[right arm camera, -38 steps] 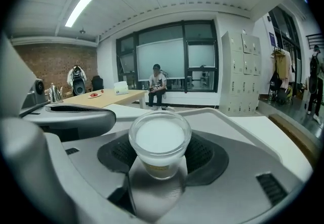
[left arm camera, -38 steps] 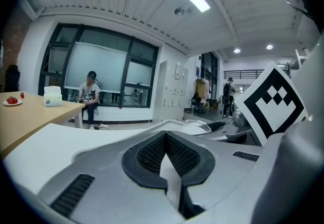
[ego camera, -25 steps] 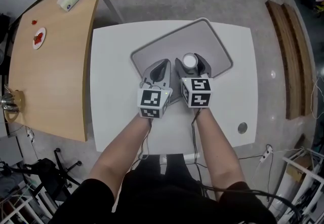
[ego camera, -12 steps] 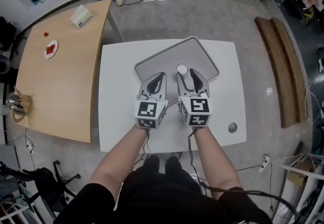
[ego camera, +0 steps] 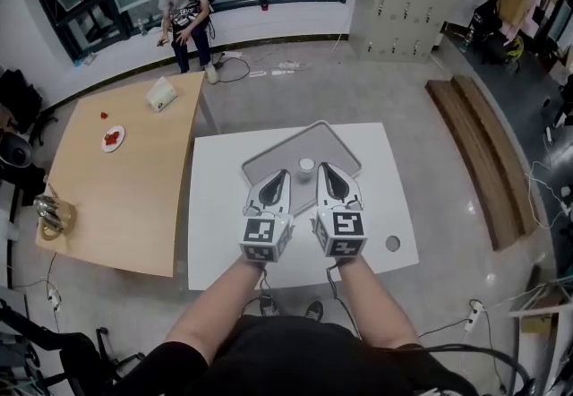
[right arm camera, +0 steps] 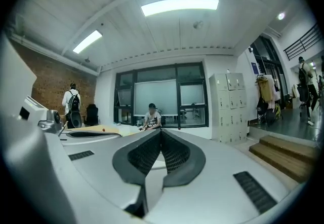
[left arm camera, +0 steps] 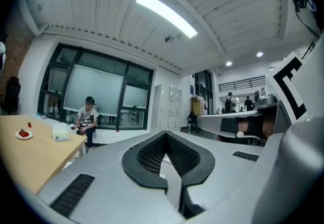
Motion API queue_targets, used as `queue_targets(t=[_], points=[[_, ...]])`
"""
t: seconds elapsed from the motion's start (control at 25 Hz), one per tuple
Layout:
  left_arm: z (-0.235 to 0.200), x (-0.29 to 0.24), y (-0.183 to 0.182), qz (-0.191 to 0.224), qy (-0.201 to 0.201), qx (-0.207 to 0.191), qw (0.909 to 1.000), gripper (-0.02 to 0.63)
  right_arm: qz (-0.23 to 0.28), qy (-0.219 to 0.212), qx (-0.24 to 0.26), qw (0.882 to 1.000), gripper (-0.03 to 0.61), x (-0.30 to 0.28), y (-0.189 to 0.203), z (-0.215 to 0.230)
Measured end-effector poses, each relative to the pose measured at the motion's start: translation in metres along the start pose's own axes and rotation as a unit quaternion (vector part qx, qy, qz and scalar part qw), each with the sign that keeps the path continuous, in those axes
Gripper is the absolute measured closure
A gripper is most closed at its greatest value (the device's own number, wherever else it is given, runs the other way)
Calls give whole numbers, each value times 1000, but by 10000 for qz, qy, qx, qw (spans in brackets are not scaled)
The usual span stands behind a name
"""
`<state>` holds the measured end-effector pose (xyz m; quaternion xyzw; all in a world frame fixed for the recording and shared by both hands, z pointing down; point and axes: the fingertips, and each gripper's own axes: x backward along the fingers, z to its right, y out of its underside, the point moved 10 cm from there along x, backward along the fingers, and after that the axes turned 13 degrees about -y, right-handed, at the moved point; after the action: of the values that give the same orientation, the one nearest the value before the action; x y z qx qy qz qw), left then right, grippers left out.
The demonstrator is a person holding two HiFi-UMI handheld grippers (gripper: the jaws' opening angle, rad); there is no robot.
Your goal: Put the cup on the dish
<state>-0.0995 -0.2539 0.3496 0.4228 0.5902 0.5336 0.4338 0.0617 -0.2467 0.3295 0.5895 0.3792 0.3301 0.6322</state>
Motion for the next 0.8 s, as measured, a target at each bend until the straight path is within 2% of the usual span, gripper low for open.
queue_targets(t=[0.12,0.28,0.48,0.64,0.8], points=[[6,26,-20,128,39,75,9999,607,154,-5,-69,9999,565,28,-20,-21],[15,54,-36,9,181,124,9998,607,115,-90,47,9999,566,56,-30,-40],[20,63,-30,61,402,30,9992,607,121,-71,58,9999,566,65,-33,-44],[27,69,-39,44,373,189,9991,607,17,-122,14,9999,566,71,-34,-47],[30,70,-38,-22,388,185,9991,607,36,-140,7,9999,566,71,-34,-46]])
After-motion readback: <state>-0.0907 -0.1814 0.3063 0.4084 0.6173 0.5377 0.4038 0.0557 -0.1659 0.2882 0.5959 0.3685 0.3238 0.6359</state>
